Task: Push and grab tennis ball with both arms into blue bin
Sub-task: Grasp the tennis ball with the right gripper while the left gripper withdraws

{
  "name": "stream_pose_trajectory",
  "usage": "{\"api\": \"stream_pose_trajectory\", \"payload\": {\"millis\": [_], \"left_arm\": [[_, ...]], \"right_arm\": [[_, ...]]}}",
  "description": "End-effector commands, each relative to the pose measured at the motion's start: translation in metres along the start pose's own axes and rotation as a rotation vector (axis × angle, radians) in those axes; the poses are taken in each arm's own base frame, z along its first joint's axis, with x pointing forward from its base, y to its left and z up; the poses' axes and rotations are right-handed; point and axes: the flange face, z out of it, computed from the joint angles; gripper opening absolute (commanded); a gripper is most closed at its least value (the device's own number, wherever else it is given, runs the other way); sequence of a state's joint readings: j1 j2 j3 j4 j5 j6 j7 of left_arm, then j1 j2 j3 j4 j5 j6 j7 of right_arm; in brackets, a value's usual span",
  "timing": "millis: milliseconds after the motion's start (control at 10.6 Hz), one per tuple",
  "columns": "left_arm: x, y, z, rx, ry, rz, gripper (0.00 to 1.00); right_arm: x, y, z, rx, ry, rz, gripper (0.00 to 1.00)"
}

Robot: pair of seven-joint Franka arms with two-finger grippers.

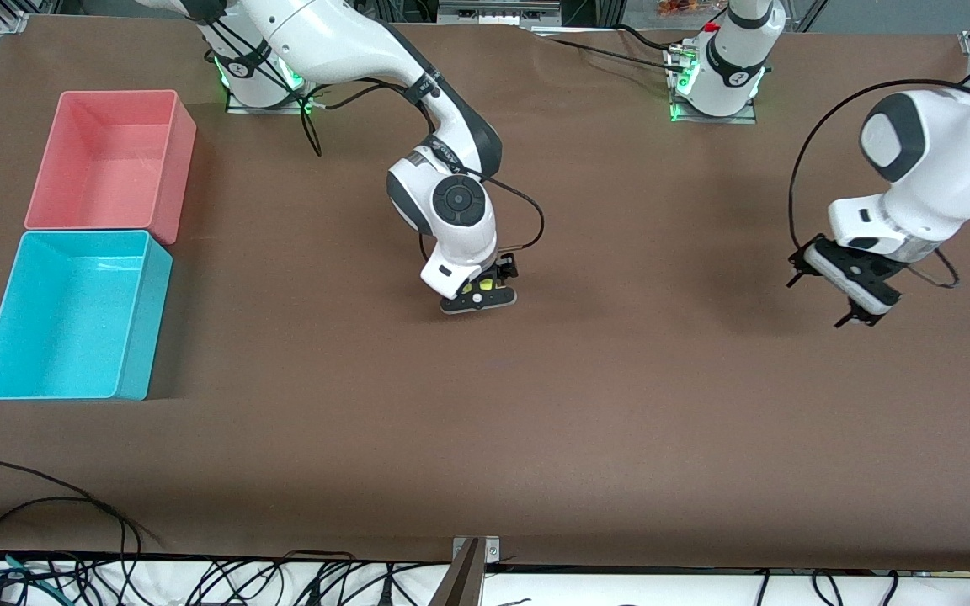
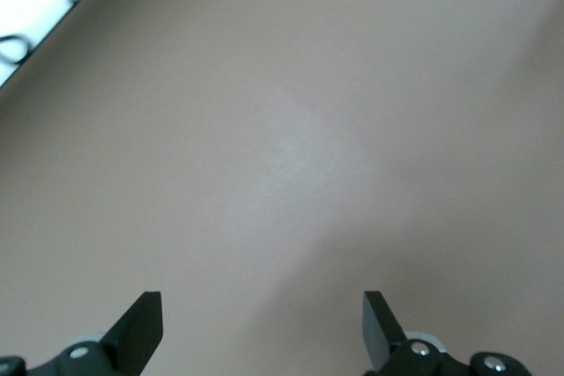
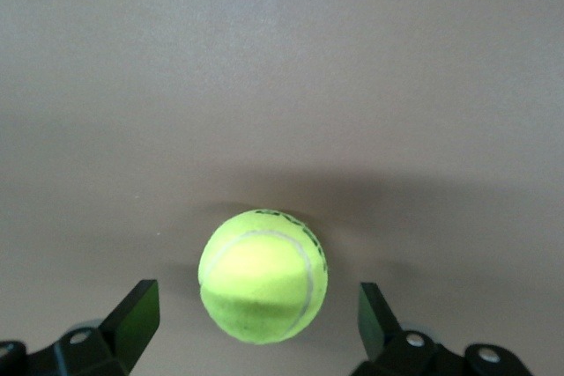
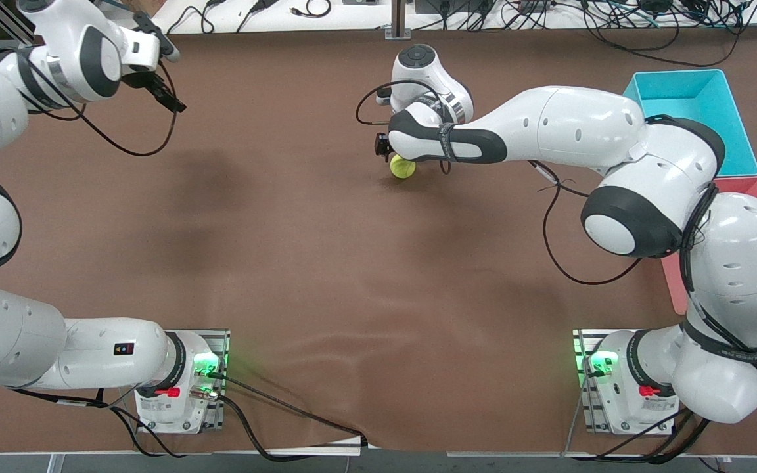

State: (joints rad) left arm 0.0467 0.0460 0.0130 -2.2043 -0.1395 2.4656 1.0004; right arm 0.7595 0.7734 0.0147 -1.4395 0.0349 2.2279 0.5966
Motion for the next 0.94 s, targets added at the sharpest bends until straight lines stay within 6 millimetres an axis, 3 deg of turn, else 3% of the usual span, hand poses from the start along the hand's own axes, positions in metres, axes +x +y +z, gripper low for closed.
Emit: {"api": "stream_pose_trajectory", "payload": {"millis": [0,282,470,658,846], "left_arm": [[-0.009,-0.004,-0.027,-0.021,0.004,-0.069,1.0],[-0.002,-0.008,-0.047,-0.067,-0.02,-0.11,1.0],[0.013,-0.017,-0.088,-0.057,-0.109,-0.162,1.0],[0.022,-0.019,-0.12,-0.078,-0.147,-0.225,1.0],[0.023,-0.02,-0.149,-0.084,-0.166,-0.227,1.0]], "right_arm": [[-0.001,-0.008,0.013,0.0,-0.007,0.015,1.0],[-0.001,-0.007,0.018,-0.007,-0.012,0.014,0.99],[-0.001,-0.006,0.023,-0.014,-0.007,0.01,0.83],[0.0,-0.007,0.023,-0.022,0.012,-0.006,0.54],[0.0,-0.007,0.024,-0.024,0.011,-0.007,0.14]]}}
